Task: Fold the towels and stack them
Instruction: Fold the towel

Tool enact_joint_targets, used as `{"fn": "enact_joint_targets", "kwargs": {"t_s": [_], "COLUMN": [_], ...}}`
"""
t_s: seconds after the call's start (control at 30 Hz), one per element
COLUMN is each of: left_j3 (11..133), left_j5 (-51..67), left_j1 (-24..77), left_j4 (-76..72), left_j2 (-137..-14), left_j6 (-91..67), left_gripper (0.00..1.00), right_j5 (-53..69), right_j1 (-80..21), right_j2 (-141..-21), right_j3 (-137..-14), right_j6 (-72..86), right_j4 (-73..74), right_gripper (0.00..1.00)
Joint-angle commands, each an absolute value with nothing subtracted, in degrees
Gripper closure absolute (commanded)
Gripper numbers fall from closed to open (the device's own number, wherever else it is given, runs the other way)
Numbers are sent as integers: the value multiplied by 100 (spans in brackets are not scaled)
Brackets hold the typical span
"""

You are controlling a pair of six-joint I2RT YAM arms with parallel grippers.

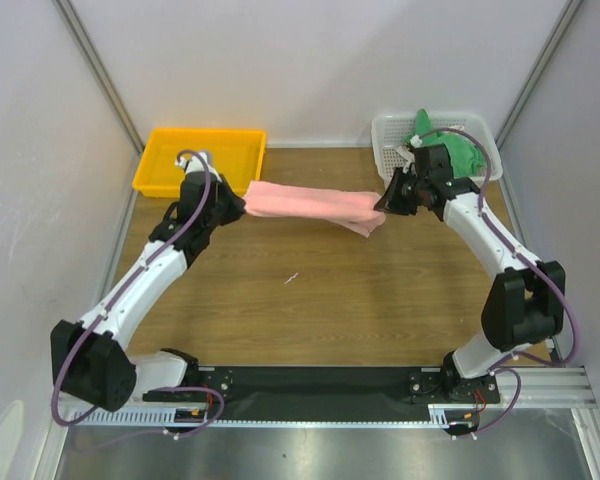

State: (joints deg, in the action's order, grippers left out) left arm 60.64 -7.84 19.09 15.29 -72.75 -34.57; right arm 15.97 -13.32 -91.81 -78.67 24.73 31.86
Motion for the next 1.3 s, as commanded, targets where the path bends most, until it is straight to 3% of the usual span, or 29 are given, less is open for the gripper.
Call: {"fn": "enact_joint_targets", "kwargs": {"t_s": [0.0, 0.13, 0.33, 0.37, 0.4, 0.43, 0.47, 0.5, 0.6, 0.77, 0.8, 0.9, 0.93, 1.0, 1.03, 1.13, 1.27], "left_j3": [5179, 3740, 2892, 2883, 2883, 3005, 3119, 3242, 3848, 4140, 4131, 4236, 4228, 4236, 4219, 4114, 3999], "left_j5": [-827, -765, -537, -467, -414, -326, -334, -369, -886, -1346, -1206, -391, -265, -45, 113, 316, 115], "left_j1": [1872, 2012, 2398, 2443, 2487, 2531, 2540, 2540, 2540, 2540, 2540, 2549, 2549, 2558, 2558, 2566, 2558], "left_j4": [1223, 1195, 1967, 2117, 2440, 2652, 2837, 3196, 3594, 2876, 2395, 1438, 1198, 698, 529, 19, -536], "left_j2": [-6664, -5935, -4976, -4766, -4685, -4606, -4527, -4396, -4263, -4893, -5087, -5913, -6115, -6608, -6740, -7110, -7549], "left_j6": [-3374, -3796, -4263, -4289, -4306, -4324, -4289, -4246, -4026, -3753, -3727, -3709, -3718, -3762, -3753, -3849, -3885], "left_gripper": [99, 100, 99, 87, 73, 52, 47, 43, 24, 15, 15, 22, 32, 40, 50, 60, 60], "right_j5": [1635, 1635, 1450, 1476, 1485, 1477, 1450, 1424, 1091, 862, 835, 1027, 1237, 1510, 1599, 1617, 1477], "right_j1": [-1292, -1327, -1739, -1784, -1793, -1793, -1802, -1802, -1749, -1591, -1565, -1564, -1564, -1582, -1599, -1617, -1591], "right_j2": [-8553, -8122, -7278, -7182, -7102, -6936, -6856, -6768, -6574, -7081, -7223, -7758, -7839, -8076, -8155, -8515, -8850], "right_j3": [-7051, -5716, -4290, -4193, -4131, -4148, -4201, -4410, -4885, -5572, -5624, -5801, -5766, -5634, -5590, -5450, -5204], "right_j6": [2294, 2486, 2812, 2856, 2874, 2874, 2822, 2769, 2603, 2452, 2461, 2680, 2811, 2848, 2848, 2760, 2663], "right_j4": [2683, 2382, 2627, 2732, 3029, 3215, 3408, 3758, 4278, 3912, 3641, 3027, 2806, 2192, 2049, 1794, 1556], "right_gripper": [100, 100, 98, 94, 76, 64, 54, 32, 15, 14, 18, 38, 42, 54, 55, 65, 69]}}
